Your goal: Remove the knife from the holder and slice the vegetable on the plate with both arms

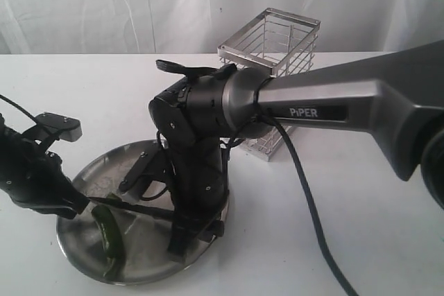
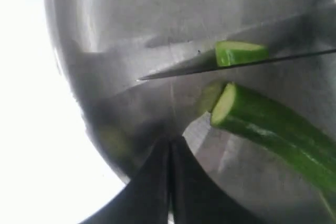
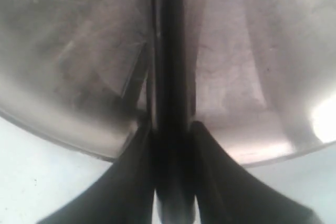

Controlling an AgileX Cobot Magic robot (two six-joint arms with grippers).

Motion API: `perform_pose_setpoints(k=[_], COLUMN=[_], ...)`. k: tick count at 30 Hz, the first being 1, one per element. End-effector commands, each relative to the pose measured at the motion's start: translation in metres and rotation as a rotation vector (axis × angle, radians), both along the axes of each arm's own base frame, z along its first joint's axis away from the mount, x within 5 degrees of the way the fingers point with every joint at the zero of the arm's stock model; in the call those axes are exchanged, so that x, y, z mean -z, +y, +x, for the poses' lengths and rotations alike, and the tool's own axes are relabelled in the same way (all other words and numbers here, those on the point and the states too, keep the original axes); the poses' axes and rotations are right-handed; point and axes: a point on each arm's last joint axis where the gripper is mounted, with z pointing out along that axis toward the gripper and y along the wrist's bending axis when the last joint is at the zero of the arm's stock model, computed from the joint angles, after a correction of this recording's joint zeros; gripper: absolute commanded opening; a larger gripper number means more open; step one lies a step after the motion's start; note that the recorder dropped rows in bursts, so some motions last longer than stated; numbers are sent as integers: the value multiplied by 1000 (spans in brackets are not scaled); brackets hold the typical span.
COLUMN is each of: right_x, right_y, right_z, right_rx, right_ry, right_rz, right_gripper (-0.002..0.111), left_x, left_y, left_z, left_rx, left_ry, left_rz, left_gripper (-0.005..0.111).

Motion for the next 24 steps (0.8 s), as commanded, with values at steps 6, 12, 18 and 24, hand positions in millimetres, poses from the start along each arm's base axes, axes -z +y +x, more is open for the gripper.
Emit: perform_pose_setpoints(k=[6, 12, 18, 24], right_x=[-43, -56, -84, -110], right_y=[-3, -8, -22, -41], right_z=[-1, -3, 5, 12], right_rx=[-5, -11, 74, 158], right_ry=[-98, -117, -262, -276], right_rz=[71, 67, 65, 157], right_gripper=[0, 0, 0, 0], left_x=[-28, -40, -44, -22], left_y=[-1, -3, -20, -55], left_z=[-6, -13, -31, -50], left_rx=[-32, -74, -132, -137], left_ry=[-73, -79, 83, 57], left_rz=[-20, -57, -273, -286], left_gripper=[0, 0, 63, 67])
